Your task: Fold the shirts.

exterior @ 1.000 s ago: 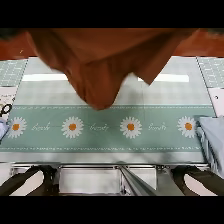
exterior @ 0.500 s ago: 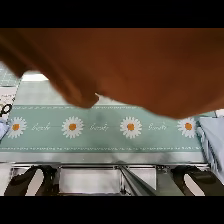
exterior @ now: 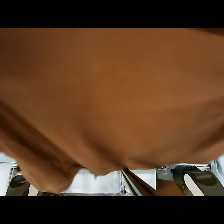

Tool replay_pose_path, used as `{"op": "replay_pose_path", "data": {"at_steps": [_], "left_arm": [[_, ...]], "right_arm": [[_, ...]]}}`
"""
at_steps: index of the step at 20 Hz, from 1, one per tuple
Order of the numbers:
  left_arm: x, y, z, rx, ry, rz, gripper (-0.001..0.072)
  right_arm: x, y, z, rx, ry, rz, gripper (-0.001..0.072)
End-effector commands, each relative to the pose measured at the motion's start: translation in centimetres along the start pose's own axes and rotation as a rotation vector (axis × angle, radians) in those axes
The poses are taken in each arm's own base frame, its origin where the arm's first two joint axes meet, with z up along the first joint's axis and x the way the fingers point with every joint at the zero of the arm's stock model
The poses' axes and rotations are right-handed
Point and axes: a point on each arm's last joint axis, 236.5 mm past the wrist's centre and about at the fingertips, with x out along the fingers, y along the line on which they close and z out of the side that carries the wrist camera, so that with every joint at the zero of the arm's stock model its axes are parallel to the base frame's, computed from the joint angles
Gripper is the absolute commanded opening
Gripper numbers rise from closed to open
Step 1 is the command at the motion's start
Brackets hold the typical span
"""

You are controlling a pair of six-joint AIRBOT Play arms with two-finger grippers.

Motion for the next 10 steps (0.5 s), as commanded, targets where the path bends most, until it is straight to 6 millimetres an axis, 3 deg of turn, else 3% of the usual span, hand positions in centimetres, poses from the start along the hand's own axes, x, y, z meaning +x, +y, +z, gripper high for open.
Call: {"op": "replay_pose_path", "data": {"at_steps": [1, 6, 8, 10], "left_arm": [[5.5, 3.1, -4.8, -0.177, 0.121, -0.114, 0.0019], [17.6, 9.6, -20.5, -0.398, 0.463, -0.222, 0.0019], [23.0, 12.9, -25.9, -0.482, 0.504, -0.169, 0.0019], [27.5, 17.1, -29.5, -0.534, 0.480, -0.059, 0.0019]], "right_arm": [[8.1, -0.4, -4.0, 0.060, 0.156, 0.063, 0.0029], [22.5, -4.6, -14.4, 0.123, 0.489, 0.031, 0.0029], [28.1, -6.5, -16.9, 0.144, 0.538, 0.005, 0.0029], [33.7, -8.8, -18.6, 0.212, 0.519, -0.021, 0.0029]]}}
